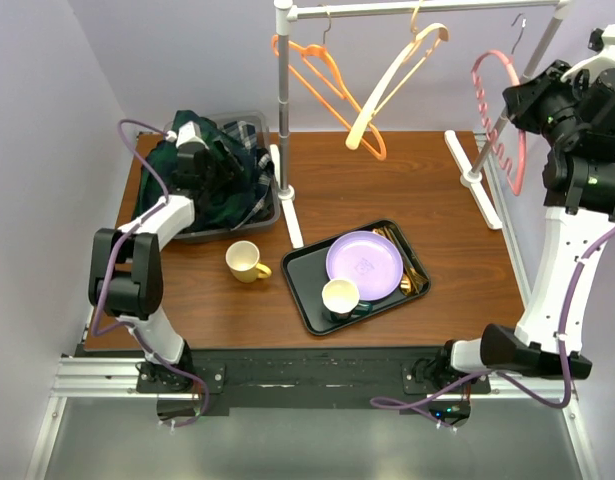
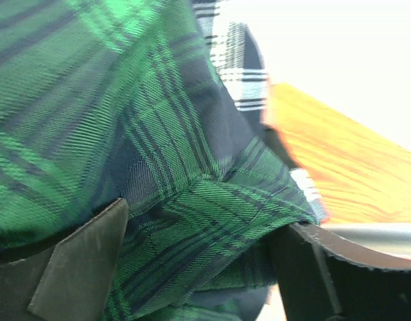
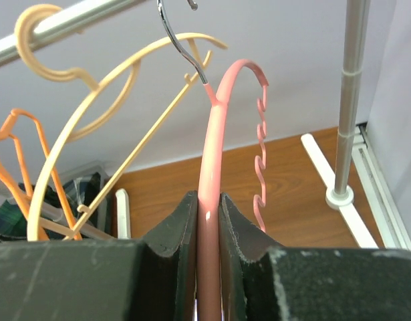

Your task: Remove the skirt from the hanger

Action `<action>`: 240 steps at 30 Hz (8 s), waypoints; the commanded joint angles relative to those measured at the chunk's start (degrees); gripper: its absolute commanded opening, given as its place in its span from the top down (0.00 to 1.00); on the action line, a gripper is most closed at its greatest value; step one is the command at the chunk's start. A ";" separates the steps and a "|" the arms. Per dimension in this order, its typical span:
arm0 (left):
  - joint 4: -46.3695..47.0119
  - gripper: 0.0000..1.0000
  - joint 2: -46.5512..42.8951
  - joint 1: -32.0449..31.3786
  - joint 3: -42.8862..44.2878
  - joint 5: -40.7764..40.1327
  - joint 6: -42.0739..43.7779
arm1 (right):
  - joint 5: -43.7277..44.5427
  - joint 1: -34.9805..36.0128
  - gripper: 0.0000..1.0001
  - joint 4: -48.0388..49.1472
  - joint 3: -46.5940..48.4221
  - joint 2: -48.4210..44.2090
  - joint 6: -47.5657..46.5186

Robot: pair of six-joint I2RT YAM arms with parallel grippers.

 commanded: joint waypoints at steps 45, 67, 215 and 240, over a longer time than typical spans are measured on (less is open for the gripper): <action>-23.20 0.00 -25.21 20.14 -1.74 -14.41 -13.11 | 0.51 -2.39 1.00 18.17 7.11 16.51 2.48; 0.52 0.00 -13.63 34.65 -16.08 13.10 -10.14 | -4.22 -3.18 0.01 10.51 -10.11 -7.02 7.13; -2.28 0.60 10.23 1.43 0.44 3.45 7.44 | -15.66 -0.90 0.06 10.17 -25.59 -23.30 10.56; -9.32 0.00 -45.25 0.81 -13.17 29.45 13.85 | -16.91 1.21 0.01 7.89 -35.68 -24.53 12.06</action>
